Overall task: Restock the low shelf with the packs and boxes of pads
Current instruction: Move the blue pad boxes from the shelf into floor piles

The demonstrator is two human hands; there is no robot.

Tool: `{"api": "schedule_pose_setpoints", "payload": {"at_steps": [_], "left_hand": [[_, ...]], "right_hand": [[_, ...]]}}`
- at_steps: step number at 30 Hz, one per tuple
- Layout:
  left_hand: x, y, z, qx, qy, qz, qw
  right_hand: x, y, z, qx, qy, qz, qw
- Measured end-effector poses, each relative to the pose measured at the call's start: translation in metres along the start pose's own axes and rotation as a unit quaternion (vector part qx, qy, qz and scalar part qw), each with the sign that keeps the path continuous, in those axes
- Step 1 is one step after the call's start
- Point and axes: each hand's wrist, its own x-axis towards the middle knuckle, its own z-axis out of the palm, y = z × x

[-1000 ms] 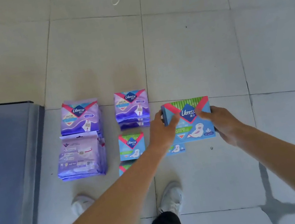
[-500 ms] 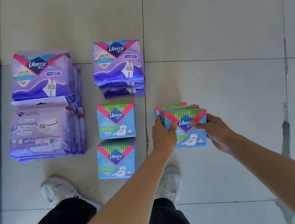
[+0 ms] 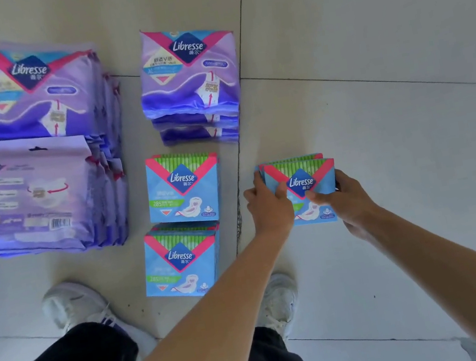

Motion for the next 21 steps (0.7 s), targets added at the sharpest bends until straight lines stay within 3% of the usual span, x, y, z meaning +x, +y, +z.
{"api": "schedule_pose_setpoints", "payload": {"at_steps": [10,16,21], "left_hand": [[-0.01,0.017,-0.009,0.015,-0.009,-0.016,1.0],[-0.048,0.044,-0.057,0.085,0.023,0.07,0.994],[-0.082,0.088,-0.132,0.118,0.062,0.131,0.982]], "right_hand": [[0.002,-0.011,0.006,-0.039,0.033,0.045,0.998],[-0.049,-0.051,0.015,-0.125,0.12,0.055,0.983],[-0.106,-0.127,0.049,-0.228,0.112,0.002,0.967]]}}
